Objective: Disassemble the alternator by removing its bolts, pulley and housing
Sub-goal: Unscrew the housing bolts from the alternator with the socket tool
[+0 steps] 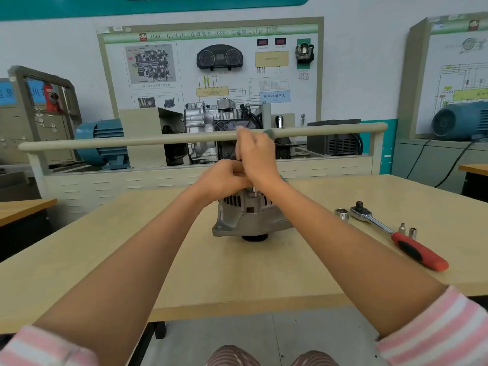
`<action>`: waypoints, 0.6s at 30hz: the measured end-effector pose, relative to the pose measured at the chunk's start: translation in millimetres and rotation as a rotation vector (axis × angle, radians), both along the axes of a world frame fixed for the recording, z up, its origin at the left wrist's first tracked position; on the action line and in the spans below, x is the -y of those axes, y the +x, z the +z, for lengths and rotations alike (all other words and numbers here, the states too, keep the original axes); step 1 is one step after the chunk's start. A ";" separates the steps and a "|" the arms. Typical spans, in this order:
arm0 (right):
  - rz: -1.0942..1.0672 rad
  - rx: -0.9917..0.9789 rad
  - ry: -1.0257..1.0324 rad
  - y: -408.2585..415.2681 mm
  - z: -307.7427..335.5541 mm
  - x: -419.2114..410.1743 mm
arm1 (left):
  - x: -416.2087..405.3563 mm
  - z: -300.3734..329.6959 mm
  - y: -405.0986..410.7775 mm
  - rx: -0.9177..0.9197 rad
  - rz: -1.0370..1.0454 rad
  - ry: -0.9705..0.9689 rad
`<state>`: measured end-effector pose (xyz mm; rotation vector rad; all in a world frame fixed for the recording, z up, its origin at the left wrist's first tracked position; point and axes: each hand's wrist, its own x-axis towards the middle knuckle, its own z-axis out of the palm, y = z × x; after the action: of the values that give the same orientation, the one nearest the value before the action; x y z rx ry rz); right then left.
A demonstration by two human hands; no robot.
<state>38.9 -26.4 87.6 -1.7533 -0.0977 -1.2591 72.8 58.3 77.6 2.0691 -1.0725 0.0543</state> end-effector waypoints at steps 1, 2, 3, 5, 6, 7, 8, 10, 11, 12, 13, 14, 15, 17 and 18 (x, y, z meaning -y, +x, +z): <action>0.143 -0.017 0.126 0.4 3.4 3.9 | 0.1 -0.4 0.4 -0.024 -0.010 -0.009; 0.287 -0.035 0.242 0.8 7.2 7.2 | 0.3 -0.8 1.6 -0.046 -0.027 -0.014; 0.413 -0.054 0.340 1.0 10.7 9.6 | 0.0 -0.8 2.9 -0.063 -0.044 -0.014; 0.542 -0.082 0.435 2.5 15.0 12.1 | -0.6 -0.4 2.6 -0.090 -0.063 -0.019; 0.552 -0.086 0.434 3.9 15.7 11.9 | -0.8 0.2 2.3 -0.093 -0.068 -0.027; 0.531 -0.085 0.410 5.1 14.8 10.6 | -0.8 0.4 2.9 -0.093 -0.070 -0.038; 0.486 -0.080 0.367 6.3 13.0 8.5 | -1.0 0.4 3.0 -0.089 -0.071 -0.046; 0.337 -0.066 0.253 7.8 7.2 4.2 | -0.7 -0.9 5.6 -0.079 -0.068 -0.055; 0.252 -0.057 0.193 8.1 4.3 3.1 | -0.3 -1.4 6.8 -0.075 -0.058 -0.056; 0.180 -0.047 0.134 8.3 1.7 2.9 | -0.6 -1.5 7.5 -0.071 -0.047 -0.058; 0.129 -0.035 0.075 7.1 -0.6 2.8 | -1.1 -1.5 8.1 -0.061 -0.035 -0.055; 0.084 -0.020 0.005 5.1 -2.5 1.9 | -1.6 -1.6 8.0 -0.052 -0.021 -0.059; 0.033 -0.003 -0.089 3.5 -4.2 0.4 | -1.7 -1.8 8.5 -0.040 -0.008 -0.060; -0.182 -0.012 -0.330 2.5 -7.5 -3.1 | -2.5 -0.7 5.1 0.021 0.019 -0.037; -0.365 -0.056 -0.445 3.0 -9.2 -5.5 | -1.9 -0.2 3.0 0.064 0.028 -0.021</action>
<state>41.9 -20.8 78.4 -2.2627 -0.0252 -1.5318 75.7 60.1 77.4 2.0758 -1.0773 0.1456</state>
